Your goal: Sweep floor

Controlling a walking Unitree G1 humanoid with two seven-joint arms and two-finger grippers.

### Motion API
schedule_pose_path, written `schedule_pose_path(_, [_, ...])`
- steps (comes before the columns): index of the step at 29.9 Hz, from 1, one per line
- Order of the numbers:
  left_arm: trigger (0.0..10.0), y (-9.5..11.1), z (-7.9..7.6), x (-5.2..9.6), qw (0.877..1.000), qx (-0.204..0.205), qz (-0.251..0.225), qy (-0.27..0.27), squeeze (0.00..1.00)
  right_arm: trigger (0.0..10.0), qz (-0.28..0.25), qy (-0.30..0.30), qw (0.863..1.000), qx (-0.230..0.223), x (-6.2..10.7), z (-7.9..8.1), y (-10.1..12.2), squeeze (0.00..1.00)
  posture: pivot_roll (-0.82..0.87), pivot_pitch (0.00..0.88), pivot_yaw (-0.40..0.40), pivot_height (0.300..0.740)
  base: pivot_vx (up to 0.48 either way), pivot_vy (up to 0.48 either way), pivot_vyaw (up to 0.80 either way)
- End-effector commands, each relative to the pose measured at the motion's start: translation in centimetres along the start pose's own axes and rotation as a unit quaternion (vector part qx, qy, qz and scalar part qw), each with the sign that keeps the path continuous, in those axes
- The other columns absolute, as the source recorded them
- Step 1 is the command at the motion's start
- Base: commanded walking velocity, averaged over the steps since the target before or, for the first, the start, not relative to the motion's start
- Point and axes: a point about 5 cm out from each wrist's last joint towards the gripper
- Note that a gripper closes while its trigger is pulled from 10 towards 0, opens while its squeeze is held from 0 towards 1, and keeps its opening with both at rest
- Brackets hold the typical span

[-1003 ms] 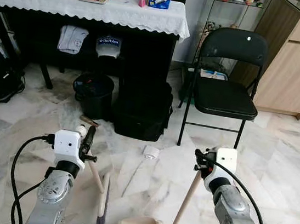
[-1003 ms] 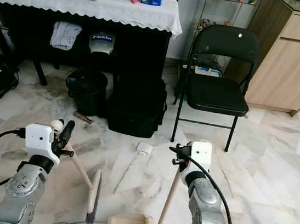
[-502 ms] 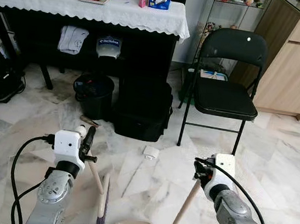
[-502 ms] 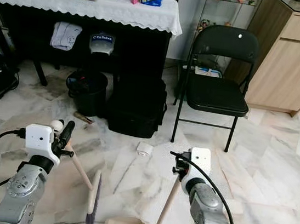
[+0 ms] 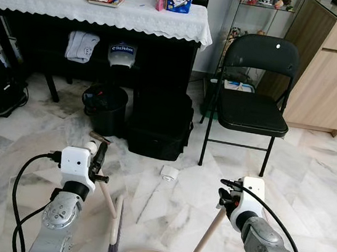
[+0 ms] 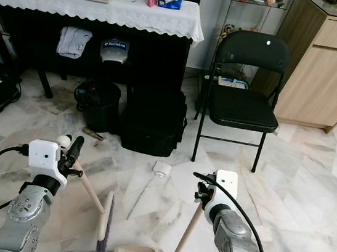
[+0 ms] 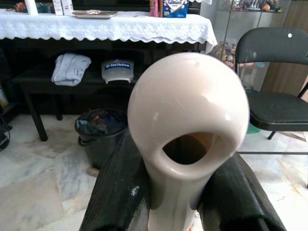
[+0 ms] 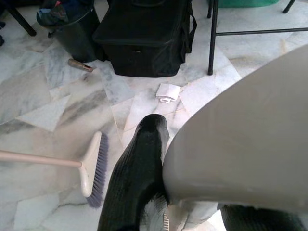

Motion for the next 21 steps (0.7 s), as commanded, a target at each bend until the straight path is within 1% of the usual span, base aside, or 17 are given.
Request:
schedule_pose_path(1, [10.0, 0.6, -0.3, -0.4, 1.000, -0.002, -0.014, -0.010, 0.00, 10.0, 0.015, 0.001, 1.000, -0.014, 0.0, 0.0, -0.3, 0.00, 0.02, 0.000, -0.021, 0.740, 0.000, 0.000, 0.00])
schedule_pose_path(6, [10.0, 0.6, -0.3, -0.4, 1.000, -0.002, -0.013, -0.011, 0.00, 10.0, 0.012, -0.014, 1.000, -0.018, 0.0, -0.2, -0.1, 0.00, 0.02, 0.000, -0.021, 0.740, 0.000, 0.000, 0.00])
schedule_pose_path(8, [10.0, 0.6, -0.3, -0.5, 1.000, -0.002, -0.014, -0.011, 0.00, 10.0, -0.015, -0.037, 0.999, -0.023, 0.0, -0.5, 0.6, 0.00, 0.02, 0.000, -0.021, 0.740, 0.000, 0.000, 0.00])
schedule_pose_path(9, [10.0, 0.6, -0.3, -0.5, 1.000, -0.002, -0.014, -0.011, 0.00, 10.0, -0.047, -0.060, 0.997, -0.012, 0.1, -0.8, 1.5, 0.00, 0.02, 0.000, -0.022, 0.740, 0.000, 0.000, 0.00])
schedule_pose_path(10, [10.0, 0.6, -0.3, -0.5, 1.000, -0.002, -0.014, -0.011, 0.00, 10.0, -0.058, -0.069, 0.996, 0.001, 0.1, -1.0, 1.8, 0.00, 0.02, 0.000, -0.022, 0.740, 0.000, 0.000, 0.00])
schedule_pose_path(11, [10.0, 0.6, -0.3, -0.5, 1.000, -0.002, -0.013, -0.010, 0.00, 10.0, -0.077, -0.086, 0.993, 0.032, 0.3, -1.2, 2.3, 0.00, 0.02, 0.000, -0.022, 0.740, 0.000, 0.000, 0.00])
schedule_pose_path(12, [10.0, 0.6, -0.3, -0.5, 1.000, -0.003, -0.013, -0.010, 0.00, 10.0, -0.086, -0.091, 0.991, 0.037, 0.3, -1.3, 2.5, 0.00, 0.01, 0.000, -0.022, 0.740, 0.000, 0.000, 0.00])
schedule_pose_path(14, [10.0, 0.4, -0.3, -0.4, 1.000, -0.002, -0.011, -0.010, 0.00, 10.0, -0.099, -0.100, 0.989, 0.031, 0.4, -1.3, 2.8, 0.00, 0.01, 0.000, -0.022, 0.740, 0.000, 0.000, 0.00])
schedule_pose_path(16, [10.0, 0.4, -0.3, -0.4, 1.000, -0.002, -0.010, -0.010, 0.00, 10.0, -0.117, -0.109, 0.986, 0.041, 0.5, -1.3, 3.1, 0.00, 0.01, 0.000, -0.022, 0.740, 0.000, 0.000, 0.00])
schedule_pose_path(17, [10.0, 0.4, -0.3, -0.4, 1.000, -0.002, -0.010, -0.010, 0.00, 10.0, -0.117, -0.109, 0.986, 0.041, 0.5, -1.3, 3.1, 0.00, 0.01, 0.000, -0.022, 0.740, 0.000, 0.000, 0.00])
schedule_pose_path(21, [10.0, 0.4, -0.3, -0.5, 1.000, -0.001, -0.010, -0.010, 0.00, 10.0, -0.162, -0.138, 0.976, 0.048, 0.9, -1.4, 3.8, 0.00, 0.01, 0.000, -0.022, 0.740, 0.000, 0.000, 0.00])
Point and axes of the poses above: a point about 5 cm out from each wrist's last joint towards the gripper, its own x axis pointing back from the gripper into the wrist, its own y axis along the axis of the wrist's last joint, z = x × y, and after that the axes turned 8 degrees about x, right-handed
